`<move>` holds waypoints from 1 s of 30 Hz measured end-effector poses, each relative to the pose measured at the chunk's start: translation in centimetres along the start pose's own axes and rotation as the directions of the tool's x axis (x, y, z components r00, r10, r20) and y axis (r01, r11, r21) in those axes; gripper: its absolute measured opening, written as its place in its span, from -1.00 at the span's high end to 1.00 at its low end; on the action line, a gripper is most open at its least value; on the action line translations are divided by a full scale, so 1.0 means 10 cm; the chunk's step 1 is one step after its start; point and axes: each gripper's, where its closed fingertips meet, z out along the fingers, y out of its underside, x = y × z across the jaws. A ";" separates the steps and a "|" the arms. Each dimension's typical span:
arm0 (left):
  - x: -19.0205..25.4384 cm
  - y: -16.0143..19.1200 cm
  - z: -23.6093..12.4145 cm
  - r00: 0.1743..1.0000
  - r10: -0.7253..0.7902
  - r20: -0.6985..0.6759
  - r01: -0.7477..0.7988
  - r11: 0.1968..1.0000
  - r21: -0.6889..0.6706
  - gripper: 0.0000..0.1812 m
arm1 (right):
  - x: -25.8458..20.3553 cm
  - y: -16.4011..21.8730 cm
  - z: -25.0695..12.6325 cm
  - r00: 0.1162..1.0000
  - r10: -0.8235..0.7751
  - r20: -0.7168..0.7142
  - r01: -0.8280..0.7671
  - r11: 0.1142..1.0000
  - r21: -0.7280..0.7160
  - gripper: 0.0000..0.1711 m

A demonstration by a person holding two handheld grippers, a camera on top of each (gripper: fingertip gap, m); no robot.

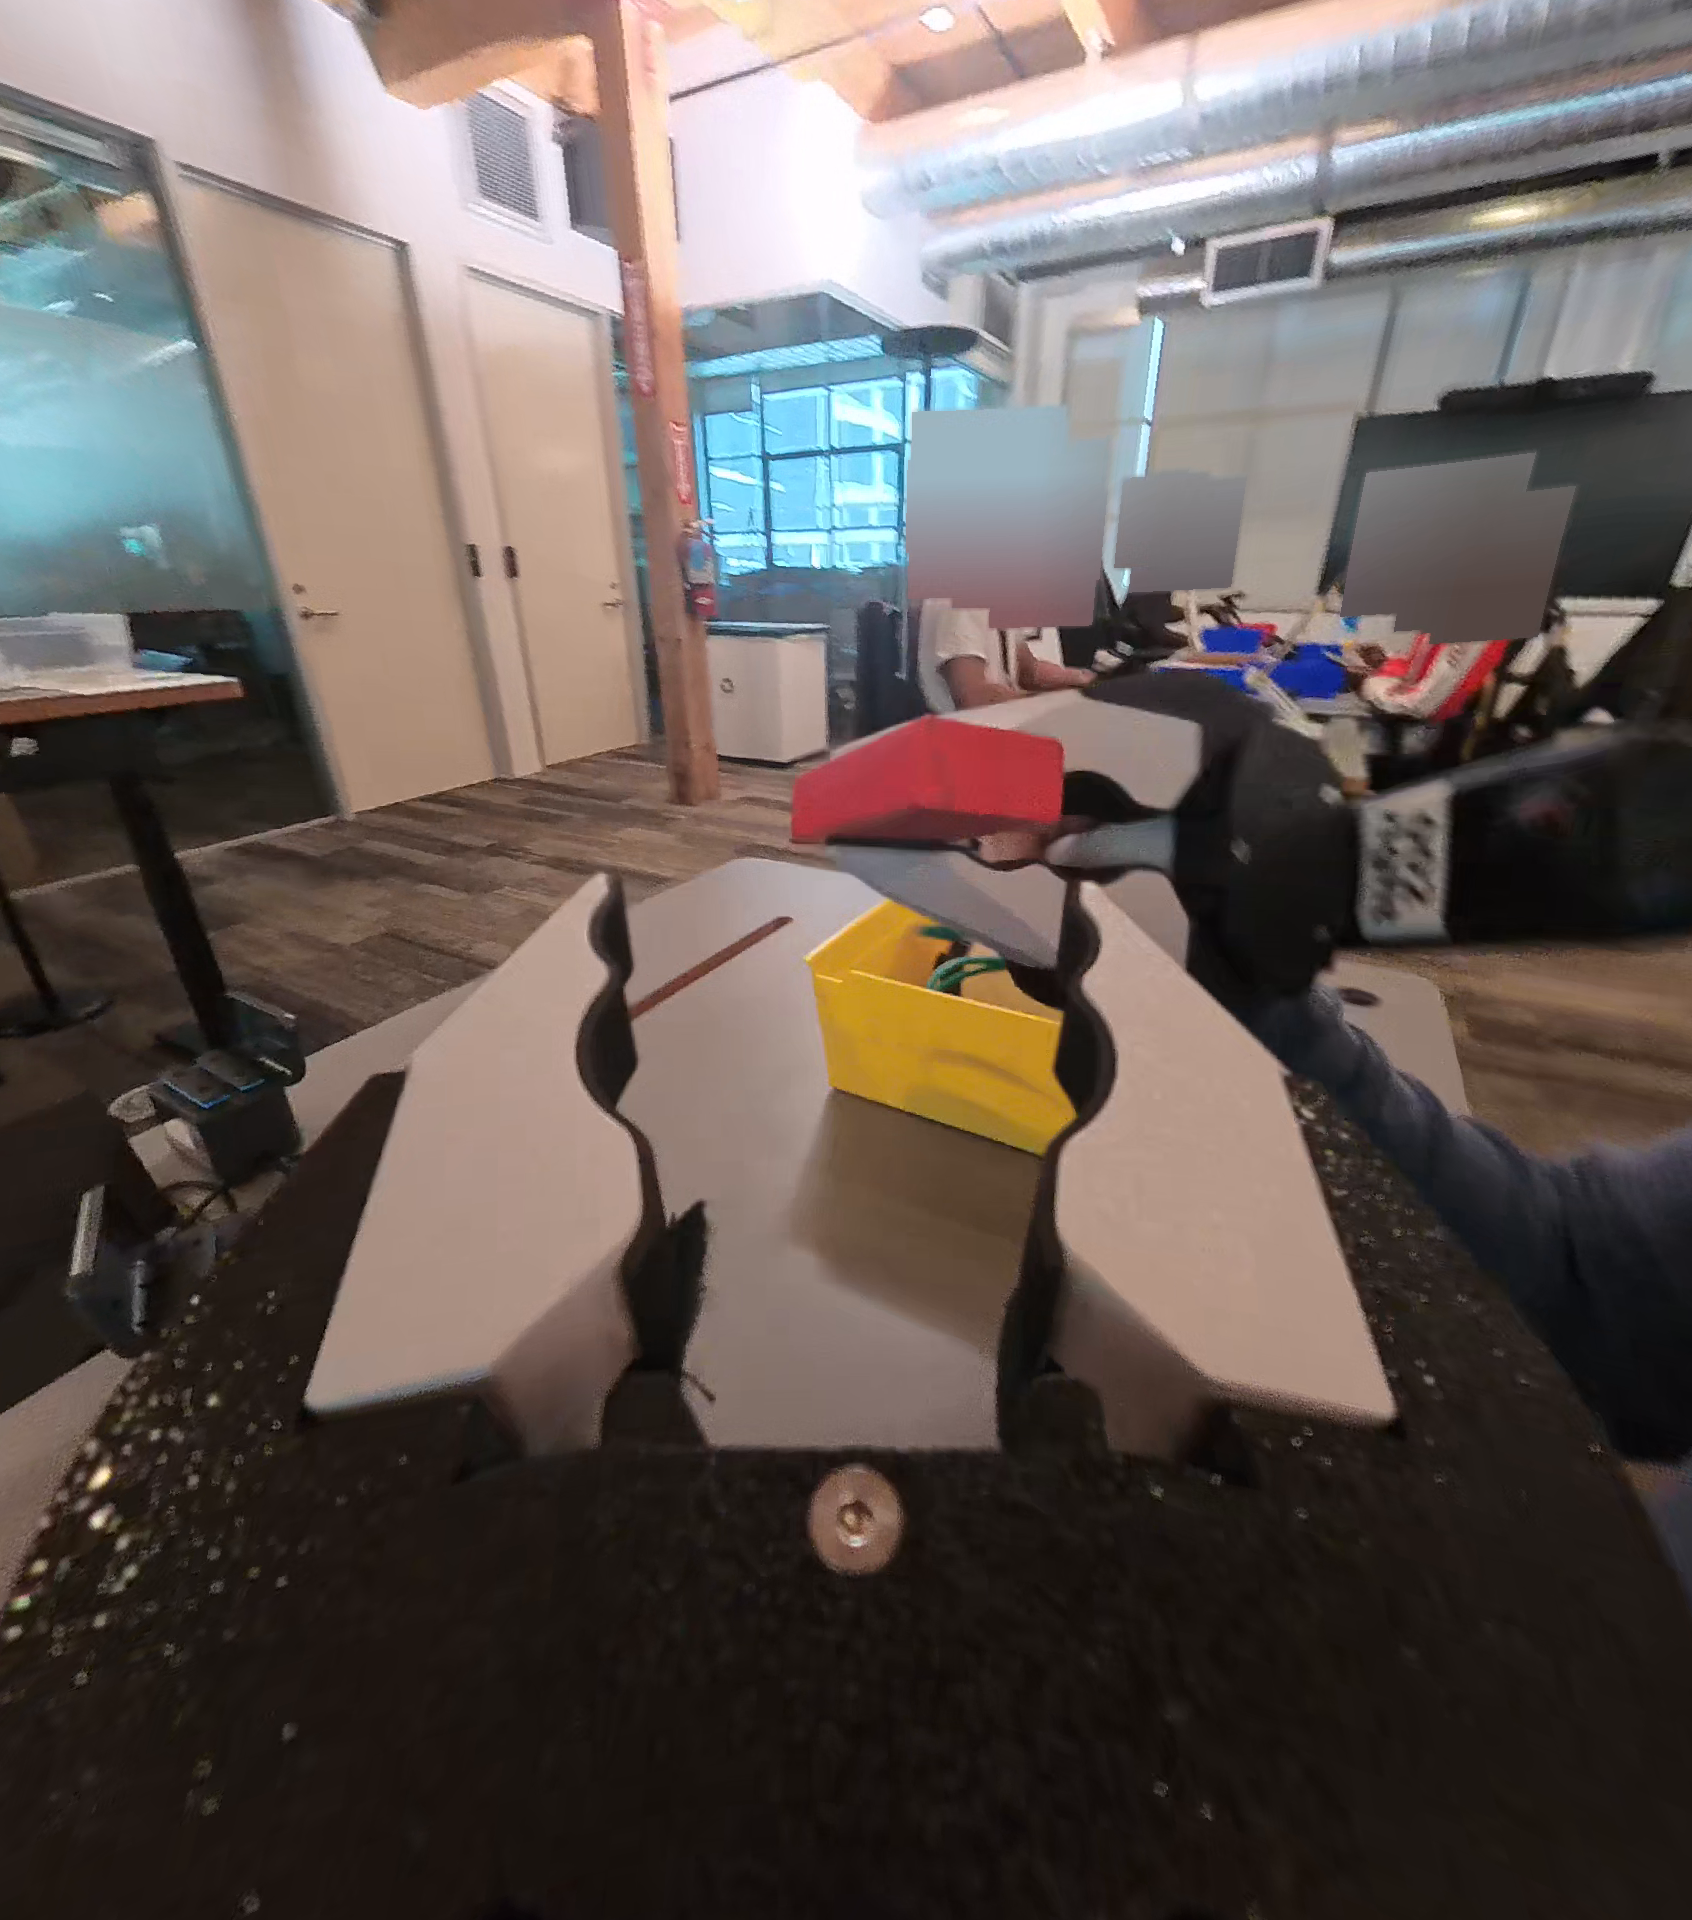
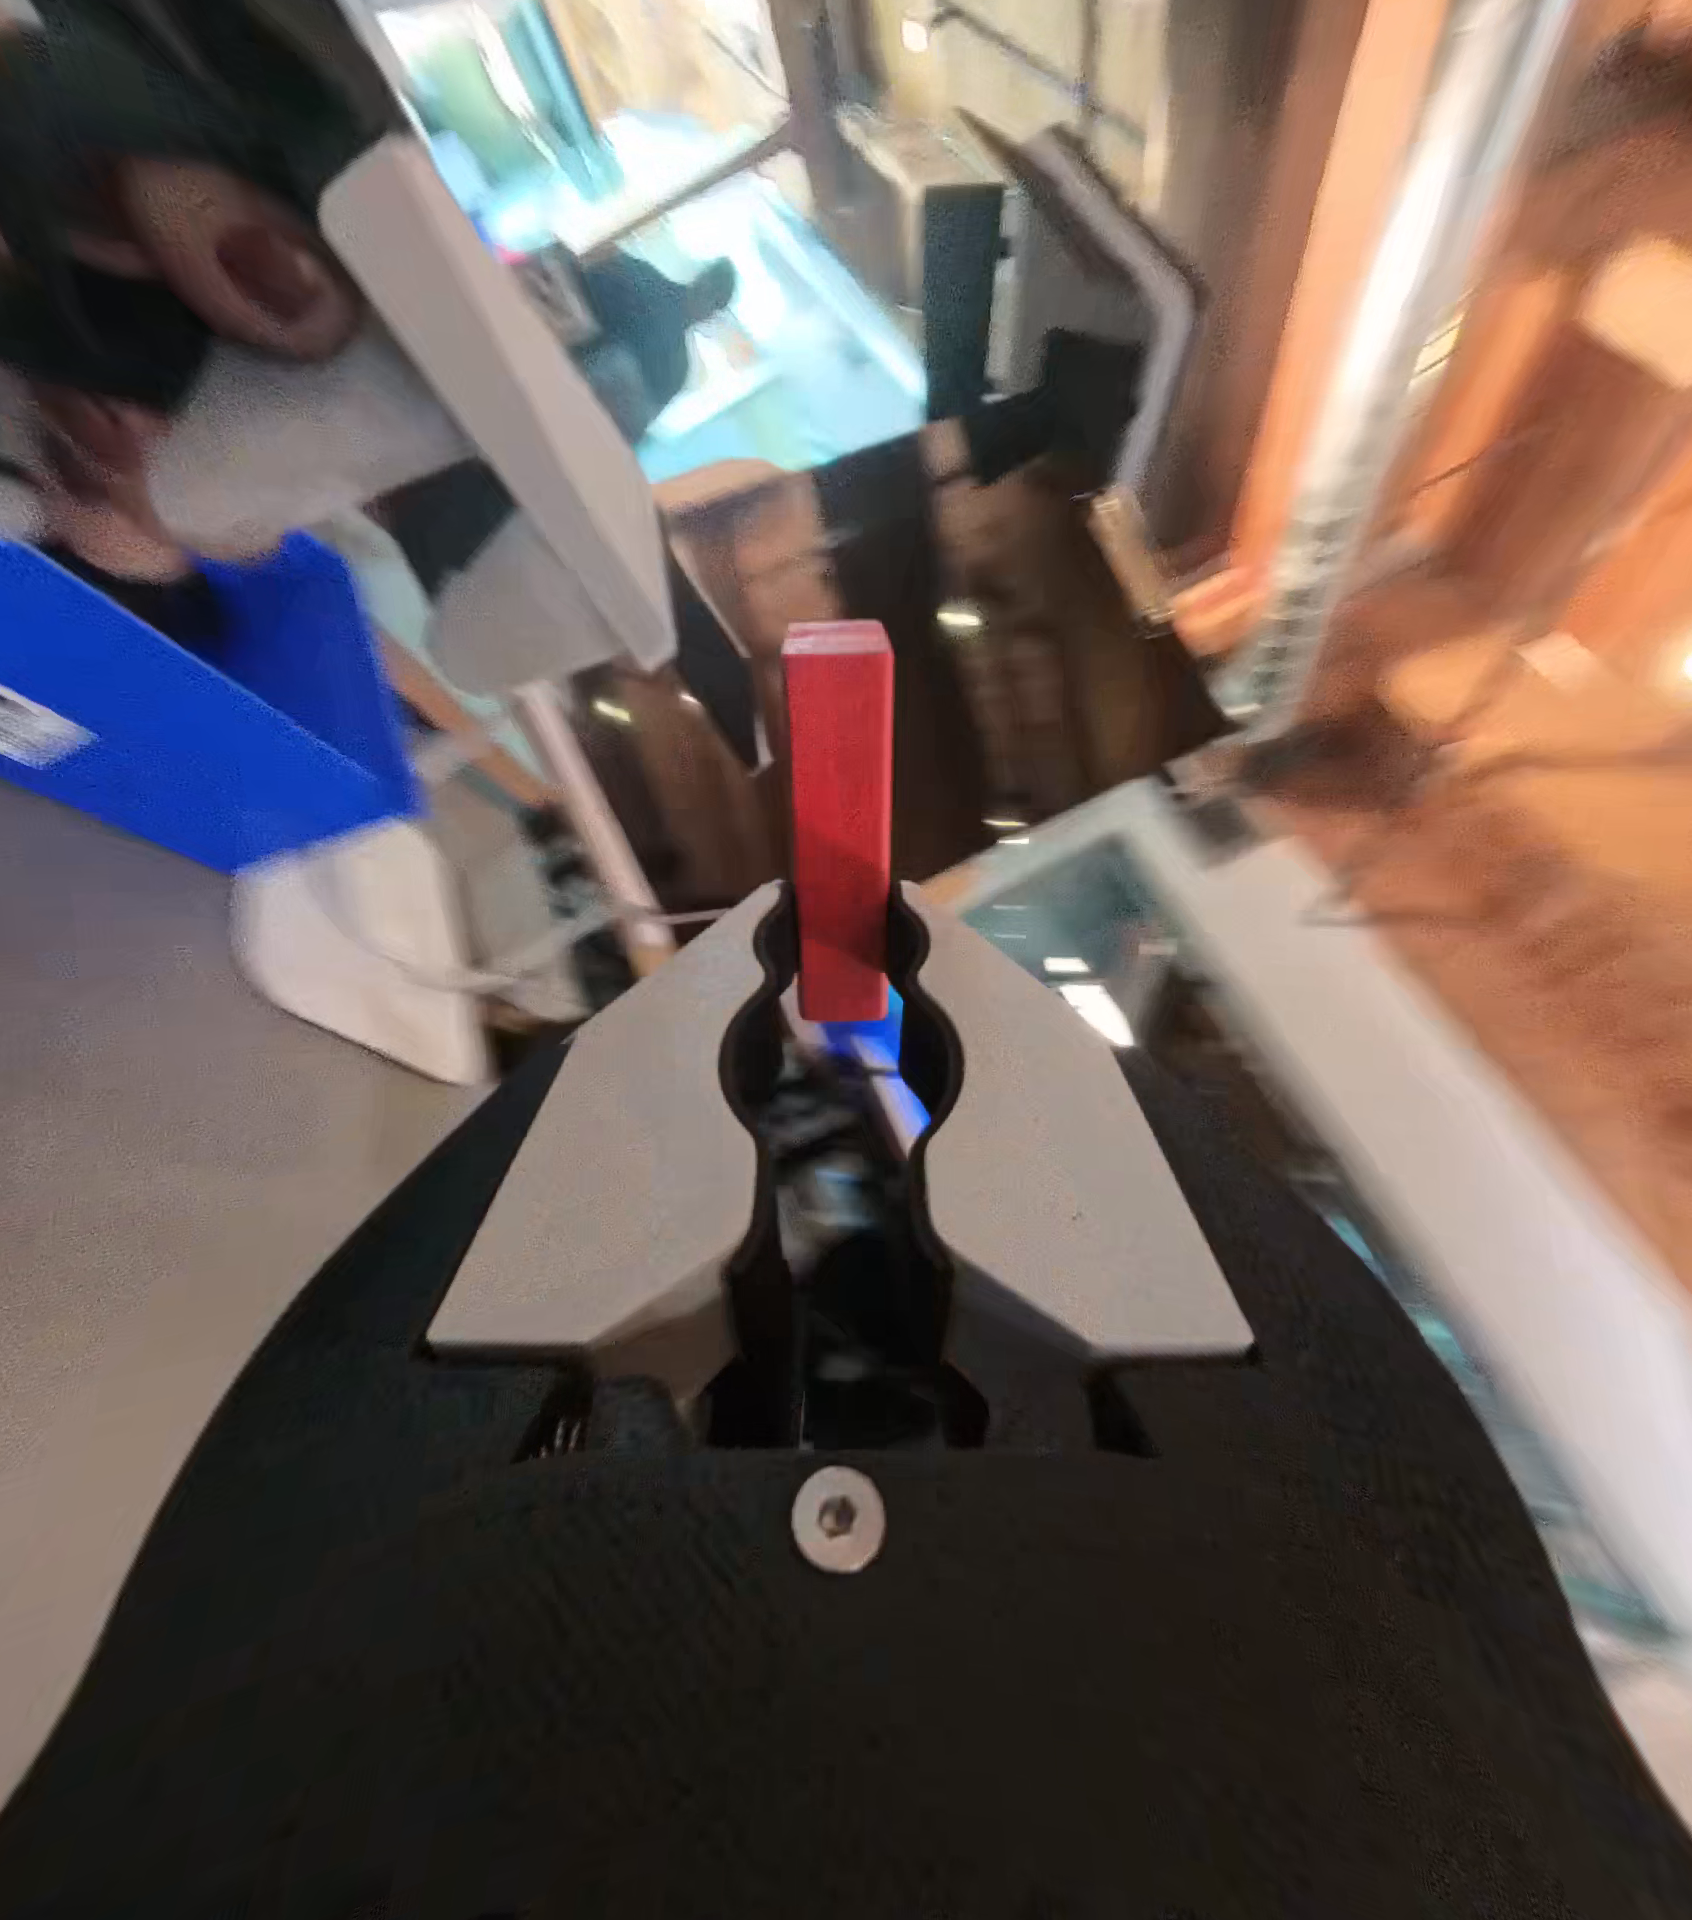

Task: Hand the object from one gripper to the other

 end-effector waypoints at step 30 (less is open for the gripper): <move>0.53 0.34 -0.13 0.593 0.797 -0.119 -0.798 0.601 0.049 0.62 | -0.44 -0.30 -0.56 -0.214 0.700 0.681 -0.855 0.202 -0.477 0.33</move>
